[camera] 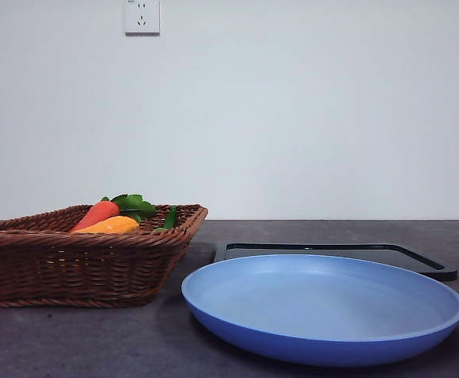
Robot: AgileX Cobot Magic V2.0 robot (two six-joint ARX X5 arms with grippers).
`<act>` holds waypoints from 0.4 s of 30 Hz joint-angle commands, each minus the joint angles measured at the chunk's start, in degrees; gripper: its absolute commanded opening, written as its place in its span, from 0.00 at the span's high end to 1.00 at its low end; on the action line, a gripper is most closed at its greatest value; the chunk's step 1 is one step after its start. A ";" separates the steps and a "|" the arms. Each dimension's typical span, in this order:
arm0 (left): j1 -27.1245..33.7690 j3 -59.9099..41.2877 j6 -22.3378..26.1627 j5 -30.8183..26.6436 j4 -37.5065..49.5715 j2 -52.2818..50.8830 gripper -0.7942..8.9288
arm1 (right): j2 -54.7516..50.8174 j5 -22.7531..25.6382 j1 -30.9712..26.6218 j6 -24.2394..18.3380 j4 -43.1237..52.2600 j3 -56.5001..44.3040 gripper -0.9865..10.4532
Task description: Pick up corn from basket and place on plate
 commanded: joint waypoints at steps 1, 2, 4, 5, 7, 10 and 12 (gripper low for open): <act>0.11 -0.70 -7.10 1.88 0.57 -0.13 0.91 | -0.04 -0.85 0.13 6.58 0.11 1.60 0.91; 0.11 -0.26 -7.98 3.23 0.55 -0.13 0.91 | -0.04 -0.85 0.13 7.43 0.09 2.38 0.91; 0.11 0.81 -9.53 6.21 0.37 -0.04 0.91 | -0.04 -0.85 0.13 8.28 0.09 4.22 0.91; 0.11 1.53 -10.34 7.61 0.13 0.07 0.91 | 0.00 -0.85 0.13 8.59 0.07 5.33 0.91; 0.11 2.89 -11.04 9.22 0.02 0.44 0.91 | 0.09 -0.81 0.13 8.59 -0.24 7.61 0.91; 0.11 6.21 -11.52 9.86 -1.92 1.51 0.91 | 1.40 -0.83 0.13 8.57 -1.53 11.52 0.91; 0.11 9.40 -11.19 10.36 -3.78 2.95 0.91 | 3.02 -0.92 0.13 8.48 -3.76 14.69 0.91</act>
